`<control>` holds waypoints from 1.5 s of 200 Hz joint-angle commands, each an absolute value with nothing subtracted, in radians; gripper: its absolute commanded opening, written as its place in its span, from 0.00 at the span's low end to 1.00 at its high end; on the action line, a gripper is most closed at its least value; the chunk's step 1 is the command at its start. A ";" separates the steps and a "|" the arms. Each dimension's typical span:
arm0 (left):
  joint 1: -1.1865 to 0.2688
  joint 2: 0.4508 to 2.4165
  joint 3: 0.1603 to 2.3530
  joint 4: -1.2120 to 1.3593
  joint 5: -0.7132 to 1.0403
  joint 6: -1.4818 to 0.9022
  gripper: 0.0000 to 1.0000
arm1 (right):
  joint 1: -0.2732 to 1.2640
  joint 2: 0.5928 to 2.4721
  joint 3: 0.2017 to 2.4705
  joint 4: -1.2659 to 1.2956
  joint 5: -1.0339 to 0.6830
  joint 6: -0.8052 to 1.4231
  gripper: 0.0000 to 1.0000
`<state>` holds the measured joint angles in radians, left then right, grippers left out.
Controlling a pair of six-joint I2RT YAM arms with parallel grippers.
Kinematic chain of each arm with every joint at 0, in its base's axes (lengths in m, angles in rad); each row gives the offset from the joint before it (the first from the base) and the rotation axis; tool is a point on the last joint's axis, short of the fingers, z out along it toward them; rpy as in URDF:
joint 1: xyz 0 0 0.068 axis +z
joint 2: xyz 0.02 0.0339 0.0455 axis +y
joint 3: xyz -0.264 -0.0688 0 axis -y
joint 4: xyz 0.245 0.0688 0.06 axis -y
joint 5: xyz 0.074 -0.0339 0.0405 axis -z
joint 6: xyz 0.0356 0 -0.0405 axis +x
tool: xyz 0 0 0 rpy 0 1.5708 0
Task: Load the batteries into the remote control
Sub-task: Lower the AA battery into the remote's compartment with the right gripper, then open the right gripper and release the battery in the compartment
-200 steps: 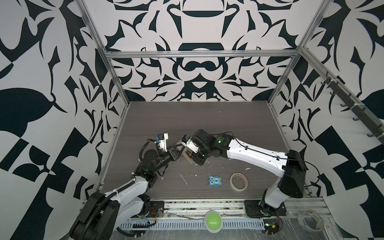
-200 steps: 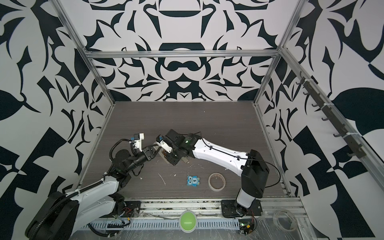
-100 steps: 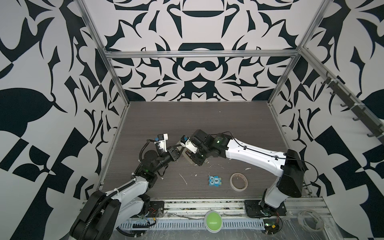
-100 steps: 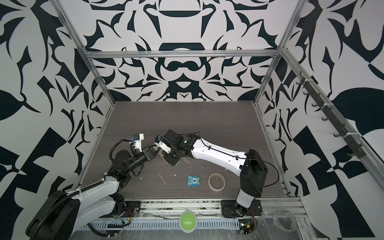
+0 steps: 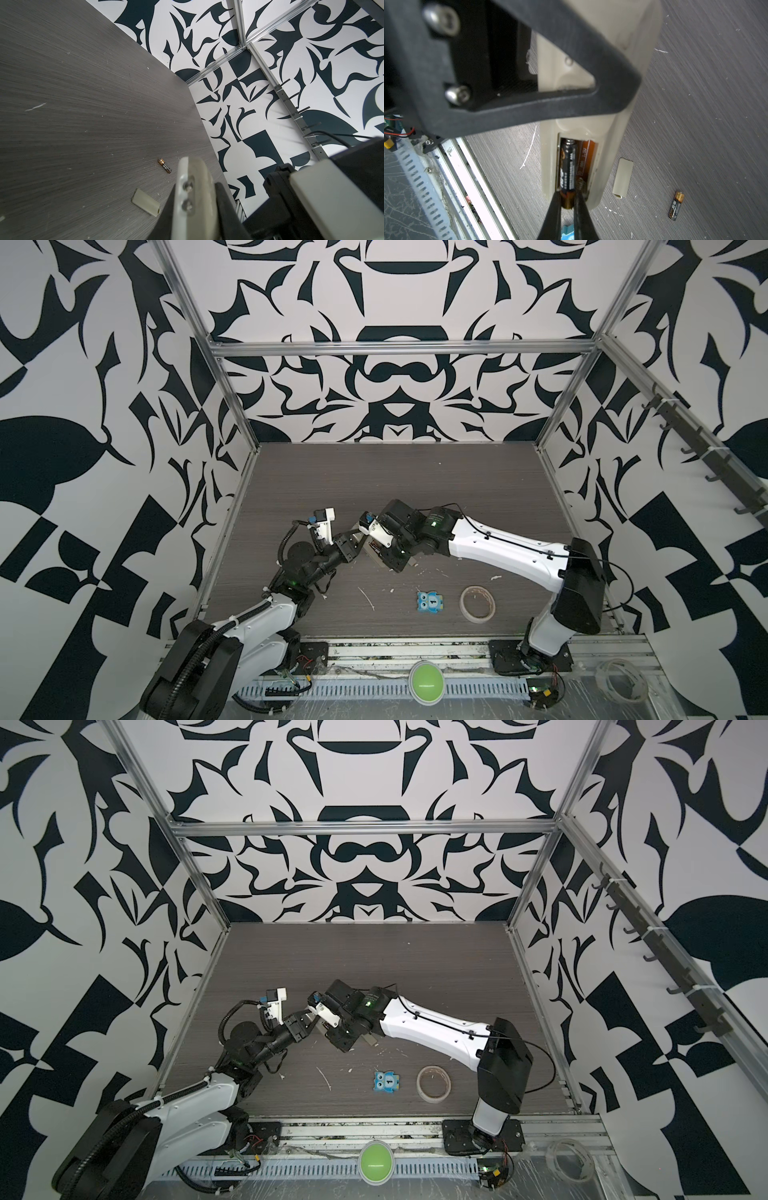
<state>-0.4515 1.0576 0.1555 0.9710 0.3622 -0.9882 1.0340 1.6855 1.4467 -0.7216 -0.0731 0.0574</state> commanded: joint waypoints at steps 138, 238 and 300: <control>-0.448 1.100 0.146 1.107 0.392 -1.032 0.00 | 1.040 1.650 1.473 -0.702 -0.067 0.066 0.27; -0.449 1.119 0.144 1.120 0.394 -1.039 0.00 | 1.040 1.618 1.475 -0.696 -0.046 0.066 0.36; -0.449 1.105 0.146 1.088 0.402 -1.041 0.00 | 1.043 1.559 1.481 -0.710 -0.038 0.068 0.40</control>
<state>-0.4500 1.1183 0.1551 1.0584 0.3862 -1.0317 1.0370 1.6394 1.4471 -0.7151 -0.0509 0.0616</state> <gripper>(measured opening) 0.242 0.392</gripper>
